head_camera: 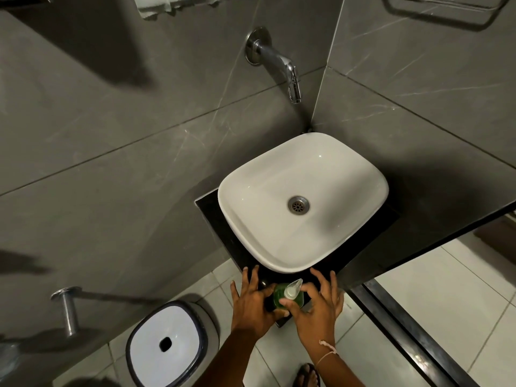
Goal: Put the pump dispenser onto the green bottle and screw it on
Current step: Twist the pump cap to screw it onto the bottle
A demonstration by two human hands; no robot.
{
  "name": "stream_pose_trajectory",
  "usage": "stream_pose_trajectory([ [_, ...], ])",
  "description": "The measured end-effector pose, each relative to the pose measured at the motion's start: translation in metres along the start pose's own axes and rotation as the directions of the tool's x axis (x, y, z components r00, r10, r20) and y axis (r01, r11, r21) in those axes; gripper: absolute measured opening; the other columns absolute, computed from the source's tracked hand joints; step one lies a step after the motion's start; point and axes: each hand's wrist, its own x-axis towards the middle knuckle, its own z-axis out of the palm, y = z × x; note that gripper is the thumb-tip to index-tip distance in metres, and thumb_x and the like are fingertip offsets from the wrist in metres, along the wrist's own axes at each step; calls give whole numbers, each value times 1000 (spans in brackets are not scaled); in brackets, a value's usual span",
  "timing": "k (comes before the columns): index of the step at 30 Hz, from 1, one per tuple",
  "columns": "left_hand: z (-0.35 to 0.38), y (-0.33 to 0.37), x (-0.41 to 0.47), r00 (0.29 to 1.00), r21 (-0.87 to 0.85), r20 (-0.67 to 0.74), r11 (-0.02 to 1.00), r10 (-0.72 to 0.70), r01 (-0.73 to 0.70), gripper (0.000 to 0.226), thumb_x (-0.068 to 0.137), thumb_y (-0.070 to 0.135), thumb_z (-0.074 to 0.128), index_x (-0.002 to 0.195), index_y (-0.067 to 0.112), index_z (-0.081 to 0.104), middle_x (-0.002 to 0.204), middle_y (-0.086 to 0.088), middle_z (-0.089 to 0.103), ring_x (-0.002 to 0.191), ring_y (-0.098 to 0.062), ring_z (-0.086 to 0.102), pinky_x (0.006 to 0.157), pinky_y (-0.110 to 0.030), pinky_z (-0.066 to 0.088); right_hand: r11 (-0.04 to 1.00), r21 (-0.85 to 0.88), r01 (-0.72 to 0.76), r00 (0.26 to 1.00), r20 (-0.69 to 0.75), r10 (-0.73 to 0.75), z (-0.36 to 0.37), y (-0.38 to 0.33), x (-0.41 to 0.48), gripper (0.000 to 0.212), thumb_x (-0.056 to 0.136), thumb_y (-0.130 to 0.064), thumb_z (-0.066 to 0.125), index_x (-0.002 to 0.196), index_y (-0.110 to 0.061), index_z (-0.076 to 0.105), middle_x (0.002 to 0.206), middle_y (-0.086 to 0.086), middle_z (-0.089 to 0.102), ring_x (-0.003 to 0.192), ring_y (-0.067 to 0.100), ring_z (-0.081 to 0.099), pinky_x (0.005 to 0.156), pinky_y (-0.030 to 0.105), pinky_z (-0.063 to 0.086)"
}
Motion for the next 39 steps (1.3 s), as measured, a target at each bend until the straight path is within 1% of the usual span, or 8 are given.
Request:
stream_pose_trajectory([
  [6, 1, -1, 0, 1000, 18, -18, 1000, 7, -6, 66, 68, 66, 66, 128, 44, 52, 163, 0, -5, 144, -25, -26, 112, -60, -18, 999, 30, 27, 998, 60, -29, 2, 4, -5, 45, 65, -60, 66, 107, -45, 65, 154, -12, 26, 149, 20, 2, 116, 56, -6],
  [10, 3, -1, 0, 1000, 34, -25, 999, 1, 0, 66, 68, 69, 65, 127, 44, 52, 163, -1, -5, 143, -24, -29, 112, -60, -19, 1000, 14, -16, 999, 30, 15, 0, 3, 1, 32, 59, -38, 84, 89, -36, 72, 148, -9, 39, 147, 23, 10, 115, 61, 1],
  [14, 5, -2, 1, 1000, 48, -27, 999, -3, 5, 63, 69, 67, 64, 126, 43, 54, 163, 0, -4, 143, -24, -29, 113, -61, -17, 999, 8, -53, 998, -32, 53, 4, -6, -1, 35, 52, -48, 81, 77, -34, 62, 129, -12, 50, 142, 25, 24, 111, 63, 13],
  [20, 5, -4, 1, 1000, 48, -29, 999, 6, -5, 67, 68, 70, 63, 128, 44, 52, 163, -1, -5, 142, -24, -31, 112, -61, -19, 998, 60, -19, 999, 43, 16, 0, 3, -2, 43, 60, -50, 76, 102, -53, 64, 148, -17, 32, 147, 18, 4, 115, 60, -5],
  [23, 5, -2, 2, 1000, 45, -30, 999, 0, 1, 68, 66, 71, 63, 128, 44, 52, 163, -1, -4, 143, -24, -29, 111, -60, -20, 999, 31, -25, 1000, 5, 25, 0, 0, 0, 32, 56, -42, 79, 87, -43, 70, 137, -15, 45, 145, 23, 16, 113, 64, 5],
  [27, 4, -2, 2, 1000, 48, -26, 999, 3, -1, 64, 68, 68, 65, 126, 43, 54, 163, -1, -4, 141, -22, -31, 111, -59, -21, 997, 45, -63, 996, -63, 66, 5, -5, -2, 30, 52, -48, 78, 75, -40, 61, 117, -16, 53, 137, 24, 31, 109, 64, 19],
  [33, 4, -2, 1, 999, 50, -33, 999, 3, -2, 64, 68, 68, 64, 126, 43, 54, 163, -2, -1, 143, -24, -28, 112, -61, -19, 997, 77, -22, 999, 35, 20, 2, 2, -3, 37, 60, -50, 73, 95, -55, 63, 131, -19, 48, 143, 15, 18, 114, 61, 2],
  [39, 3, -1, 2, 999, 46, -43, 999, 0, 2, 65, 67, 68, 66, 125, 40, 55, 163, -1, -3, 142, -22, -31, 111, -58, -22, 999, 36, -14, 999, -39, 16, 4, 1, 2, 35, 52, -38, 84, 84, -38, 70, 116, -17, 52, 137, 23, 31, 110, 65, 15],
])
